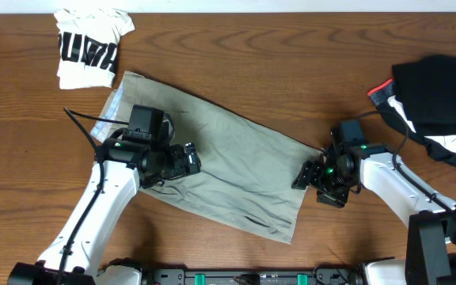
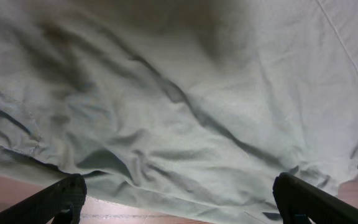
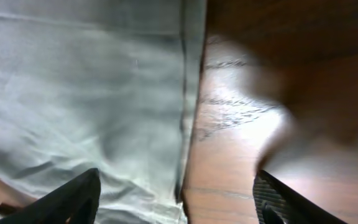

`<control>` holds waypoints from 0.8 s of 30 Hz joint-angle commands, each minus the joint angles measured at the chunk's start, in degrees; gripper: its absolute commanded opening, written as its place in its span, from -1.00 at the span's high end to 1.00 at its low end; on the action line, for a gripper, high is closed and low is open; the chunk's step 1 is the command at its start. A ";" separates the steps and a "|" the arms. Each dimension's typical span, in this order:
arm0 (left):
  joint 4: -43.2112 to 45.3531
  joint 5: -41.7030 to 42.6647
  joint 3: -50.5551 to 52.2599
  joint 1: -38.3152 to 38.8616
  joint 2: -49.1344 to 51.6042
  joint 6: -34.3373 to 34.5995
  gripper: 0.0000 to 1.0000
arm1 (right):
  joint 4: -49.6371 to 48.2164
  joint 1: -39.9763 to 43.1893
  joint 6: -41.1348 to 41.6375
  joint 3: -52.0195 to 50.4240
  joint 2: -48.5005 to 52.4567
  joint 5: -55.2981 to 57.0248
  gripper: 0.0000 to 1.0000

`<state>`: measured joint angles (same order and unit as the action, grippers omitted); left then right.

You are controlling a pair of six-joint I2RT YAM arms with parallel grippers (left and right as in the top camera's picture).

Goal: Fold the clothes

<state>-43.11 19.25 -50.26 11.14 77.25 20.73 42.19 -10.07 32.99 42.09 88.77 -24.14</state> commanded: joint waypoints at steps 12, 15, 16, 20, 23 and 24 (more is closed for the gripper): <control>0.17 -0.72 0.09 0.13 -0.09 -0.76 -0.96 | -0.48 1.07 -0.70 -0.61 -0.26 -1.40 -0.56; 0.15 -0.72 0.09 0.13 -0.09 -0.74 -0.96 | -4.50 -0.94 1.73 -2.64 -0.26 -1.40 -0.60; 0.15 -0.72 0.09 0.13 -0.09 -0.74 -0.96 | -6.23 -1.51 3.06 -3.54 -0.26 -1.42 -0.62; 0.02 -0.72 0.09 0.13 -0.09 -0.74 -0.96 | -13.86 -3.65 8.11 -8.24 -0.26 -2.12 -0.76; 0.02 -0.72 0.09 0.13 -0.09 -0.74 -0.96 | -18.38 -4.31 10.10 -10.99 -0.26 -3.58 -0.75; 0.07 -0.72 0.09 0.13 -0.09 -0.74 -0.96 | -19.26 -4.44 10.49 -11.67 -0.26 -3.63 -0.75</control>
<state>-43.03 19.07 -50.26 11.14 77.25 20.71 23.79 -13.06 40.18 35.24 85.54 -30.13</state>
